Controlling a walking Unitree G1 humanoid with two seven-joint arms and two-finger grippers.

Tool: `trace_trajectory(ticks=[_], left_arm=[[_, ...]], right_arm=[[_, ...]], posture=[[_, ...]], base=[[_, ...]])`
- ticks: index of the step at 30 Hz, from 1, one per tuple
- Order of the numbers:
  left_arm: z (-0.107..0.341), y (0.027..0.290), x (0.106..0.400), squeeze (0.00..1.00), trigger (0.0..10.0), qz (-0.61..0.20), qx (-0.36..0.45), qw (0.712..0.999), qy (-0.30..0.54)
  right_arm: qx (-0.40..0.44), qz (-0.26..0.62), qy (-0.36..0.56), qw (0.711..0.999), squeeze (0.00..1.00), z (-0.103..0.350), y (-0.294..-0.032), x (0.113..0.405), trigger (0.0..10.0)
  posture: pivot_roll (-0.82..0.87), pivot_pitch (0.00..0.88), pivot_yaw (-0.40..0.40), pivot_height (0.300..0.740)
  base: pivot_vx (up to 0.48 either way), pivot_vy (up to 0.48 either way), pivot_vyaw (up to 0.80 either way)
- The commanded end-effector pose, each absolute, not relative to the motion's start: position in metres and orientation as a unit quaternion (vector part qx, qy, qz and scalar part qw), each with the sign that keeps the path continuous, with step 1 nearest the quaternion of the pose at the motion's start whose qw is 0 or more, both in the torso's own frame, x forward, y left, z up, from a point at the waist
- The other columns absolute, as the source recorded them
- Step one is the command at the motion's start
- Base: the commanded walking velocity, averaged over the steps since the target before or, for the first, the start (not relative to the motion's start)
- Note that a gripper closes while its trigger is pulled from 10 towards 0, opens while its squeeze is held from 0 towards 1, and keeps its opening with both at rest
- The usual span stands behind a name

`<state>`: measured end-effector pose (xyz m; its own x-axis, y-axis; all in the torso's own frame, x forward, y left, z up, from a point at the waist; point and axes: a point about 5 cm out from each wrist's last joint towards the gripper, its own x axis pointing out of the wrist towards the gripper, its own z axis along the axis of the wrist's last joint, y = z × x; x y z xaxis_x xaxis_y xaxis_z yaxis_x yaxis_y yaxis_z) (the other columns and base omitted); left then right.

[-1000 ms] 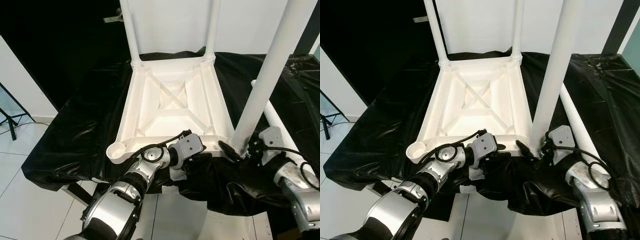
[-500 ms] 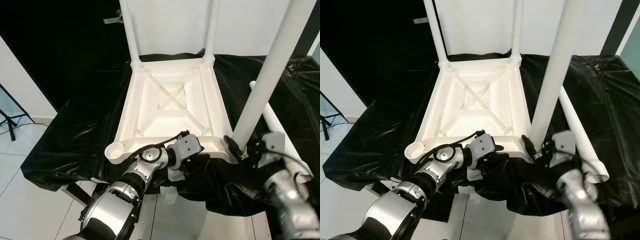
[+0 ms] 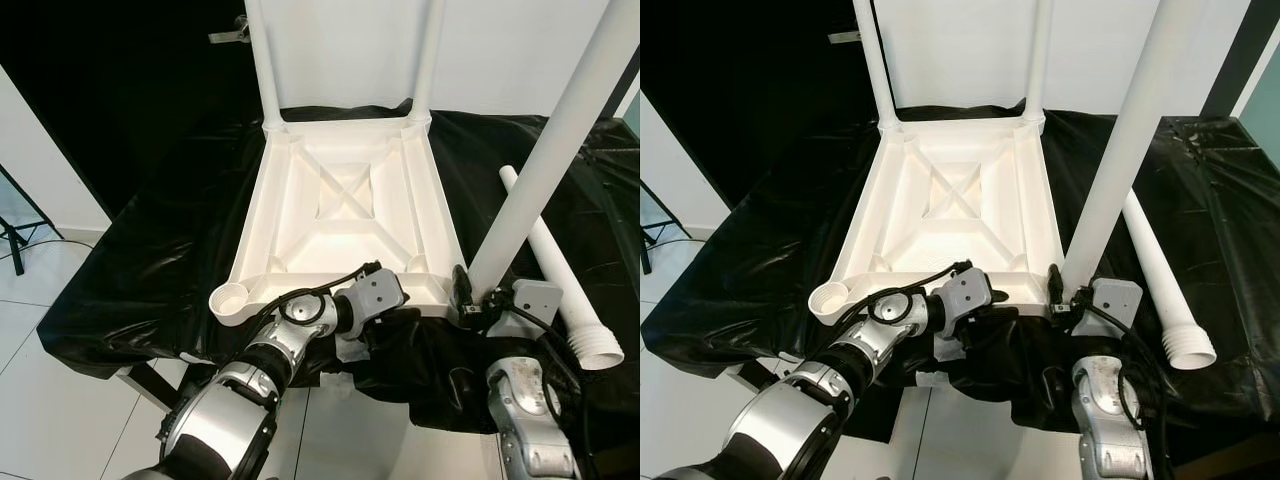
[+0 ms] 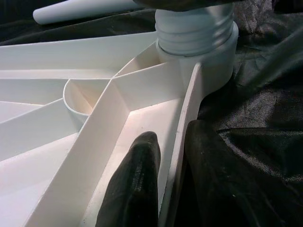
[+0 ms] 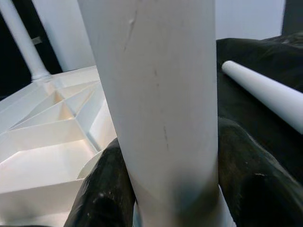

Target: Building children table

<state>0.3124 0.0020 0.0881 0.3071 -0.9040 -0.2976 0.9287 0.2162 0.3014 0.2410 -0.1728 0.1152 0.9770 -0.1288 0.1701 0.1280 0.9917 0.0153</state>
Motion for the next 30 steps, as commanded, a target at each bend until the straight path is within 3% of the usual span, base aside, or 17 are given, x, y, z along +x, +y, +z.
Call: trace_trajectory(ticks=[1,3,4,5,6,12,13,14,15,22,28,29,30], left_arm=[[0.064,0.009,0.304,0.00,10.0,-0.579,0.221,0.780,0.088],[0.064,0.010,0.305,0.00,10.0,-0.578,0.221,0.781,0.088],[0.064,0.010,0.305,0.00,10.0,-0.577,0.221,0.781,0.088],[0.064,0.010,0.305,0.00,10.0,-0.577,0.221,0.781,0.088],[0.063,0.011,0.305,0.00,10.0,-0.577,0.221,0.781,0.088],[0.063,0.011,0.304,0.00,10.0,-0.576,0.221,0.782,0.089],[0.063,0.011,0.304,0.00,10.0,-0.576,0.220,0.782,0.089],[0.063,0.011,0.304,0.00,10.0,-0.576,0.220,0.782,0.089],[0.063,0.010,0.304,0.00,10.0,-0.577,0.219,0.782,0.088],[0.062,0.009,0.303,0.00,10.0,-0.577,0.216,0.782,0.089],[0.061,0.007,0.301,0.00,10.0,-0.580,0.214,0.781,0.090],[0.061,0.007,0.301,0.00,10.0,-0.580,0.213,0.781,0.089],[0.061,0.007,0.301,0.00,10.0,-0.580,0.213,0.781,0.089]], right_arm=[[0.014,-0.066,-0.060,0.996,0.00,0.104,-0.165,0.242,0.0],[0.011,-0.060,-0.060,0.996,0.00,0.105,-0.164,0.242,0.0],[0.014,-0.046,-0.061,0.997,0.00,0.106,-0.162,0.243,6.6],[0.014,-0.046,-0.061,0.997,0.00,0.106,-0.162,0.243,6.6],[0.022,-0.022,-0.064,0.997,1.00,0.107,-0.159,0.244,10.0],[0.000,0.076,-0.076,0.994,1.00,0.116,-0.148,0.248,10.0],[-0.021,0.096,-0.073,0.992,0.43,0.117,-0.150,0.250,10.0],[-0.021,0.096,-0.073,0.992,0.43,0.117,-0.150,0.250,10.0],[-0.042,0.119,-0.070,0.990,0.00,0.119,-0.158,0.253,10.0],[-0.067,0.202,-0.030,0.977,0.00,0.123,-0.179,0.255,10.0],[-0.072,0.330,0.026,0.941,0.00,0.121,-0.184,0.250,10.0],[-0.071,0.344,0.033,0.936,0.00,0.119,-0.184,0.248,0.0],[-0.071,0.344,0.033,0.936,0.00,0.119,-0.184,0.248,0.0]], posture=[[-0.16,0.000,0.060,0.740],[-0.16,0.000,0.059,0.740],[-0.16,0.000,0.058,0.740],[-0.16,0.000,0.058,0.740],[-0.17,0.000,0.058,0.740],[-0.17,0.000,0.058,0.740],[-0.17,0.000,0.056,0.740],[-0.17,0.000,0.056,0.740],[-0.18,0.000,0.056,0.740],[-0.18,0.000,0.054,0.740],[-0.18,0.000,0.053,0.740],[-0.18,0.000,0.052,0.740],[-0.18,0.000,0.052,0.740]], base=[[0.000,0.000,0.00],[0.000,0.000,0.00],[0.000,0.000,0.00],[0.000,0.000,0.00],[0.000,0.000,0.00],[0.000,0.000,0.00],[0.000,0.000,0.00],[0.000,0.000,0.00],[0.000,0.000,0.00],[0.000,0.000,0.00],[0.000,0.000,0.00],[0.000,0.000,0.00],[0.000,0.000,0.00]])
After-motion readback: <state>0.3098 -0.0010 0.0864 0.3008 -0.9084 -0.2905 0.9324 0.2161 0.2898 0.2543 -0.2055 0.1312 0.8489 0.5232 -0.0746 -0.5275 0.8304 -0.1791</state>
